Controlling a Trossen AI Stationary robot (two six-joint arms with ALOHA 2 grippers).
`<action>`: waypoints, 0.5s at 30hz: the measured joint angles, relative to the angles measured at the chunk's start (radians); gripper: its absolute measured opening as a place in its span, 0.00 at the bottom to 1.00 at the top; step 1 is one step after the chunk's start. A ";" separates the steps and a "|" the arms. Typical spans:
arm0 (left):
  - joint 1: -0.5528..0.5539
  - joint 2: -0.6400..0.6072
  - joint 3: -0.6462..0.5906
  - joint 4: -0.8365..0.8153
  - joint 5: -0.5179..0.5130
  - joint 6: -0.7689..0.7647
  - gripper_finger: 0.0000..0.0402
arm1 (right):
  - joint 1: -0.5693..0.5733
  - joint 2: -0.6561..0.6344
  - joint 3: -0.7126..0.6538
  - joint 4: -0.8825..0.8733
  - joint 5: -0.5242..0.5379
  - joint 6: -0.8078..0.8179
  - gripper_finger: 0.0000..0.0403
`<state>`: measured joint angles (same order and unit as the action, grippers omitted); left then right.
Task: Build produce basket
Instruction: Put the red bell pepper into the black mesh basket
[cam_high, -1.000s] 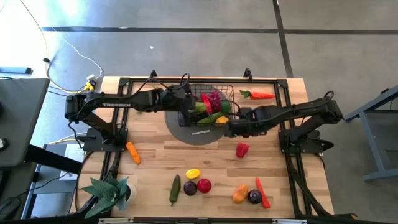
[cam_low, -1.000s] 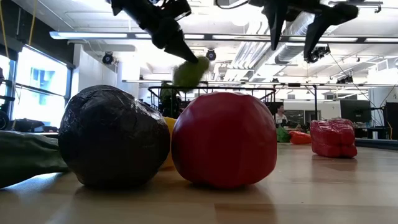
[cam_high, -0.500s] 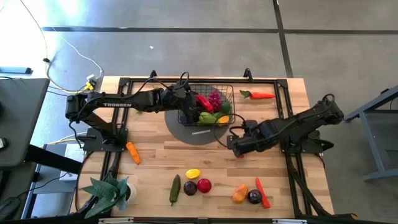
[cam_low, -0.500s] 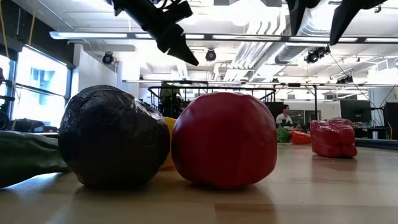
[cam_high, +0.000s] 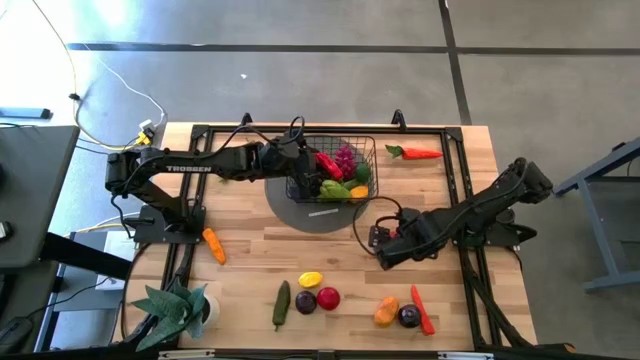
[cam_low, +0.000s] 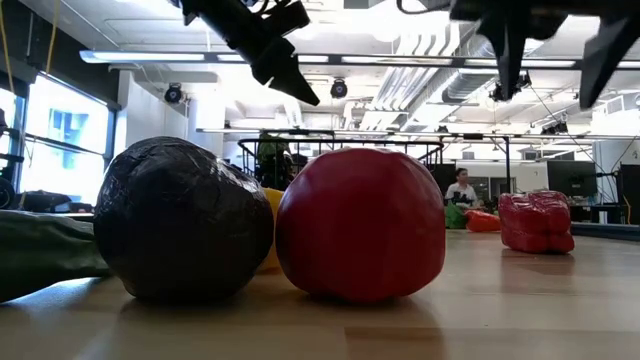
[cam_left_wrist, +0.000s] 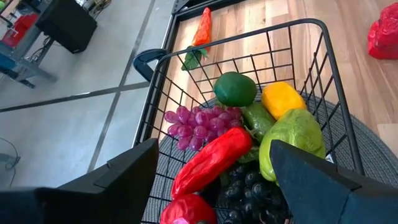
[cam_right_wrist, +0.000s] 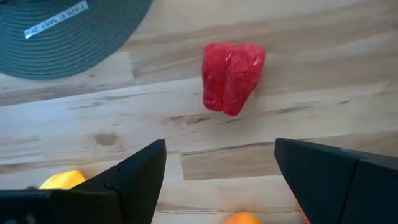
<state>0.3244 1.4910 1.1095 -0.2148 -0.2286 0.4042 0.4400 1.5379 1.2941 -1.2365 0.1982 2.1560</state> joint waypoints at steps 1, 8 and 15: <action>0.000 0.000 0.000 -0.001 0.000 0.000 0.74 | 0.000 0.001 -0.018 0.025 0.000 0.011 0.70; 0.000 0.000 0.000 -0.001 0.001 0.000 0.74 | 0.000 0.003 -0.104 0.100 -0.042 -0.009 0.70; 0.000 0.000 0.000 -0.001 0.005 0.000 0.74 | -0.004 0.003 -0.157 0.141 0.000 -0.025 0.70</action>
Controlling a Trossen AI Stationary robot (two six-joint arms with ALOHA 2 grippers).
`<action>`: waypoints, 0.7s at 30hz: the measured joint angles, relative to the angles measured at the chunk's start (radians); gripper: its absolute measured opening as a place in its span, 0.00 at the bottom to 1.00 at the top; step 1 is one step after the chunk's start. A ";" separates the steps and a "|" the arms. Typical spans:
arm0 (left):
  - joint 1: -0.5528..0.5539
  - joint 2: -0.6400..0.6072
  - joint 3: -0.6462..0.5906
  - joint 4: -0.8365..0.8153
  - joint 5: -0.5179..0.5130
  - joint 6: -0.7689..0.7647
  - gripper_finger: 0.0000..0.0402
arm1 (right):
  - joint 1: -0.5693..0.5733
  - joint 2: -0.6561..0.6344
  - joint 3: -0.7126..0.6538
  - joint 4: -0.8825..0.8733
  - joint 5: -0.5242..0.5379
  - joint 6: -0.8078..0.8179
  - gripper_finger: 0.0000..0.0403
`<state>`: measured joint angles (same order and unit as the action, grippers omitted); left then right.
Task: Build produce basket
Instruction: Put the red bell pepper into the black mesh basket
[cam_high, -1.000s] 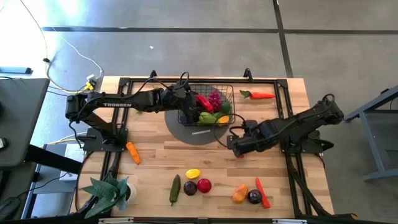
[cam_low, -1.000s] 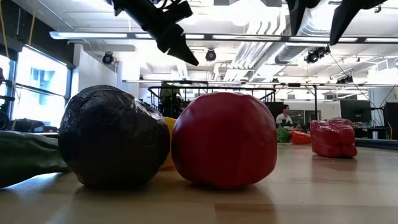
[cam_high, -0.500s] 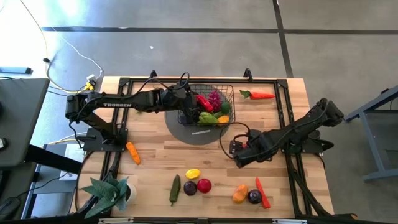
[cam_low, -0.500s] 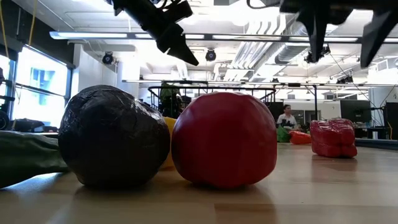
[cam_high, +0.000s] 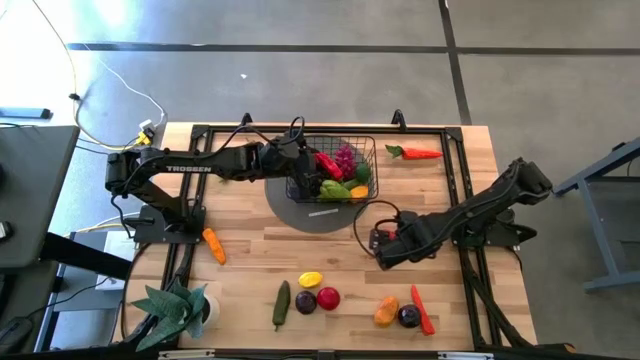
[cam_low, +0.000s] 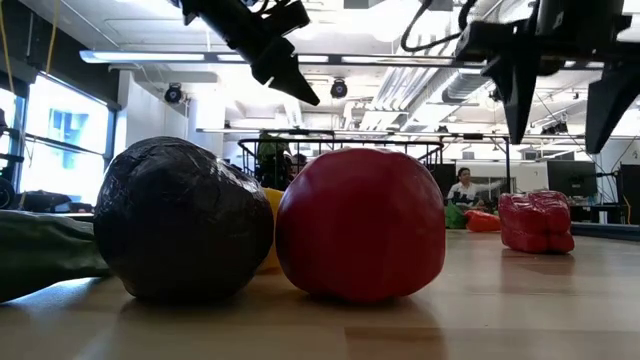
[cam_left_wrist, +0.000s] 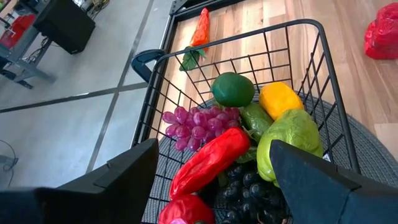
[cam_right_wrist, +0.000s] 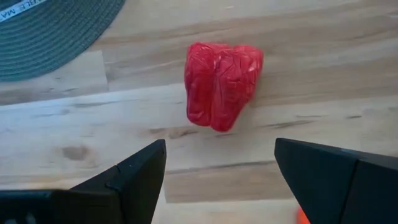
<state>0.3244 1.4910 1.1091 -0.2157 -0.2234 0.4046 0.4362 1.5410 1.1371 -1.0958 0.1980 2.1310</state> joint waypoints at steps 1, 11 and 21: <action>0.000 0.000 0.000 0.000 0.000 0.000 0.74 | -0.004 0.000 -0.012 0.016 0.001 0.000 0.70; 0.000 0.000 0.000 0.000 0.003 0.052 0.74 | -0.045 0.000 -0.136 0.229 0.022 -0.045 0.74; 0.000 0.000 0.000 0.000 0.003 0.053 0.74 | -0.057 0.006 -0.140 0.225 0.006 0.004 0.74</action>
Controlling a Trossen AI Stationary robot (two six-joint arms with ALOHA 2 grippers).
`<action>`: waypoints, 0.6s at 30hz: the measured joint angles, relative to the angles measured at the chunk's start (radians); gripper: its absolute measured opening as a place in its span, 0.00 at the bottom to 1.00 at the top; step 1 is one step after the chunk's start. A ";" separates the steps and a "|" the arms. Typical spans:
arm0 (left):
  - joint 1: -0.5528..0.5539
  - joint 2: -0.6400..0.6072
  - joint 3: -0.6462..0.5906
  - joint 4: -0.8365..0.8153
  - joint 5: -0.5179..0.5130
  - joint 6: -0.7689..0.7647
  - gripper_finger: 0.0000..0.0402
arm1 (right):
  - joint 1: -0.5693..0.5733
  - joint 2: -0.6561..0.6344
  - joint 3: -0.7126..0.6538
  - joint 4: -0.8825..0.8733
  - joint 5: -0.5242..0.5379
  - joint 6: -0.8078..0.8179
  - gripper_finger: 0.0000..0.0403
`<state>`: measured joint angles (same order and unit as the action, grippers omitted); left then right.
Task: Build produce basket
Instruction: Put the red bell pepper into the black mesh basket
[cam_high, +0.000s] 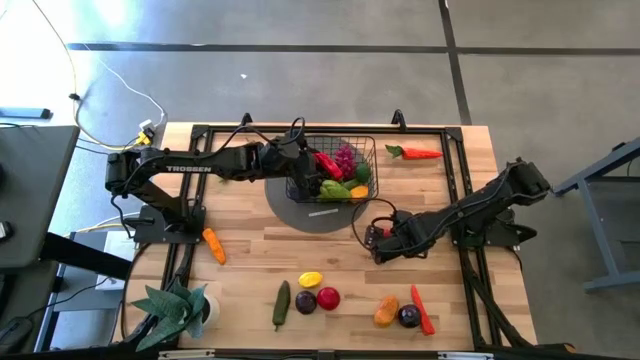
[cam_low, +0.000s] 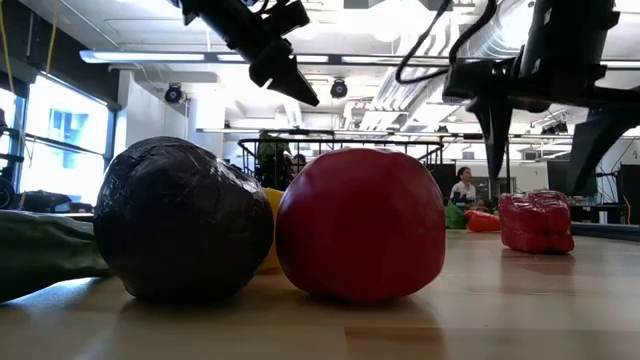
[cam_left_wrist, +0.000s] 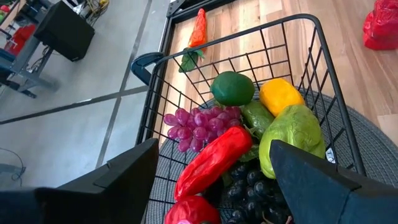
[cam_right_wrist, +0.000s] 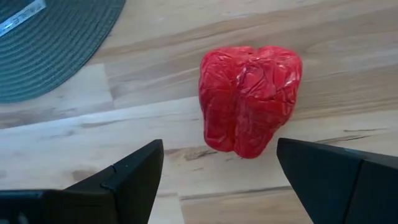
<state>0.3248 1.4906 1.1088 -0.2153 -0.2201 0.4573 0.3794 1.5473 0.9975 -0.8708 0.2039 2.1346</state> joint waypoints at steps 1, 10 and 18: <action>0.000 0.000 0.000 0.000 0.000 0.000 0.74 | 0.000 0.007 0.000 -0.004 0.000 0.006 0.74; 0.000 0.000 0.000 0.003 0.000 0.018 0.74 | -0.027 0.107 0.000 -0.012 -0.047 0.015 0.74; 0.000 0.000 0.000 0.003 0.000 0.018 0.74 | -0.053 0.163 0.000 -0.007 -0.047 0.005 0.62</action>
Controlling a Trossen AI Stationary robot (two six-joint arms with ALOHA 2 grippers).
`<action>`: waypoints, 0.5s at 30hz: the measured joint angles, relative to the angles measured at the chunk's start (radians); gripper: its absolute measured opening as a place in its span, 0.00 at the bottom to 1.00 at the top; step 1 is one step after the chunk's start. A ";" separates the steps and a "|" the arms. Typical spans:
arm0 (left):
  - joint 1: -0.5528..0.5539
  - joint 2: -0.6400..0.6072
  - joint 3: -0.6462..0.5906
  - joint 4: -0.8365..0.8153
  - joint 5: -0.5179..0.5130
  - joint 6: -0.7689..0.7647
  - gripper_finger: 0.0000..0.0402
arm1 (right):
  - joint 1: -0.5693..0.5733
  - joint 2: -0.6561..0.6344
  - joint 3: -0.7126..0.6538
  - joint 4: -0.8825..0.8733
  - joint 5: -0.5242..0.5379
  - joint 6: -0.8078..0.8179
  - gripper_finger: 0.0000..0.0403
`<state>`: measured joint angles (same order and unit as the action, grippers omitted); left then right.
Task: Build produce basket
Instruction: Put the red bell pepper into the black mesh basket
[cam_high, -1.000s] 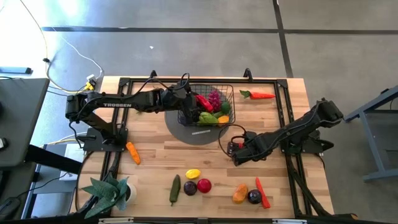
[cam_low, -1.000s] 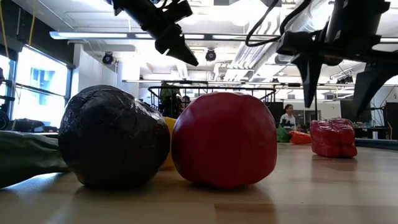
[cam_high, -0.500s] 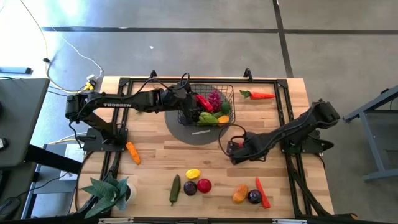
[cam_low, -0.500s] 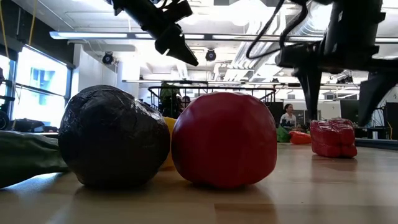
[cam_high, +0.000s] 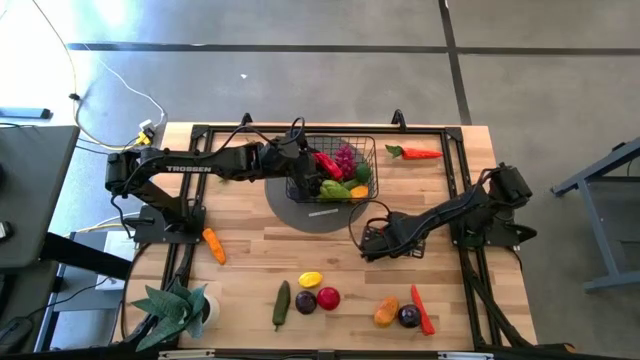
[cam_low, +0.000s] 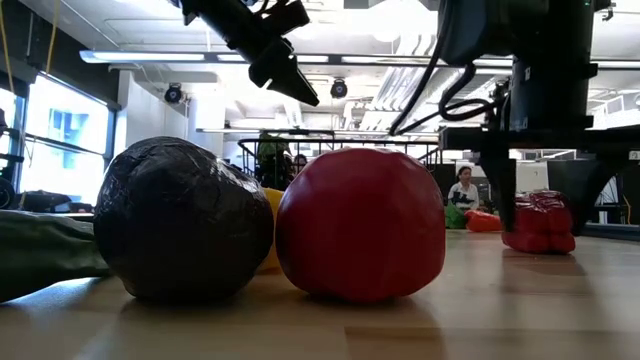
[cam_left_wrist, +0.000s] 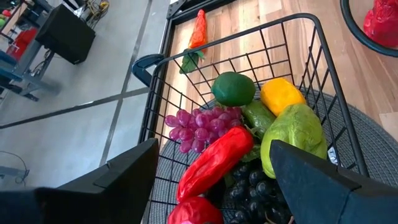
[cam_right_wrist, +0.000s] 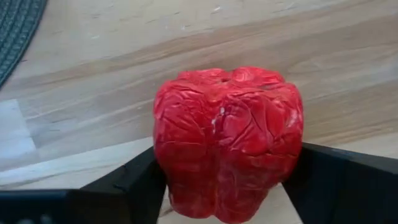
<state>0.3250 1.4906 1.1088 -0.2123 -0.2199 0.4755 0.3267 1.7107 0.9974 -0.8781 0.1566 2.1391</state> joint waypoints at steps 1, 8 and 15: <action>0.000 0.000 0.000 0.000 0.000 0.000 0.74 | 0.000 0.000 0.000 0.001 0.000 0.000 0.58; 0.000 0.000 0.000 0.000 -0.002 -0.006 0.74 | 0.000 0.002 0.015 -0.002 0.002 -0.025 0.47; 0.000 -0.004 0.000 -0.009 -0.063 -0.075 0.74 | 0.000 0.002 0.110 -0.057 0.034 -0.079 0.47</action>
<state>0.3248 1.4862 1.1085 -0.2214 -0.2829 0.4006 0.3267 1.7123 1.1073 -0.9350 0.1911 2.0603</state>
